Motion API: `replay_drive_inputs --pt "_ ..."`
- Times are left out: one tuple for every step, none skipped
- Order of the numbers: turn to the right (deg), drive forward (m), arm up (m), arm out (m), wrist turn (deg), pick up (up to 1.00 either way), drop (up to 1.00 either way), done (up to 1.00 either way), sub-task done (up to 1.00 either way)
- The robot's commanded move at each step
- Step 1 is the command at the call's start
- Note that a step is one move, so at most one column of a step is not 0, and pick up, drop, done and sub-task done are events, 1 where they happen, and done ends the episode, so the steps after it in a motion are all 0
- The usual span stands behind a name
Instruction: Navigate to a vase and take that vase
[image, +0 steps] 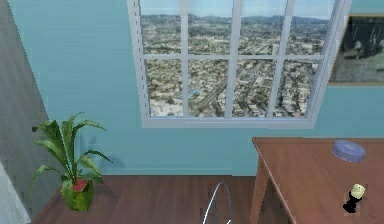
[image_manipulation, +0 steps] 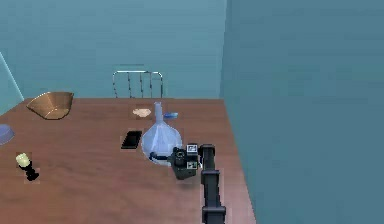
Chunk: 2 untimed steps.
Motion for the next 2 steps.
replay_drive_inputs --pt "0.0 0.0 0.1 0.0 0.0 0.0 0.0 0.0 0.0" --pt "0.0 0.0 0.0 0.0 0.0 0.0 0.0 1.0 0.0"
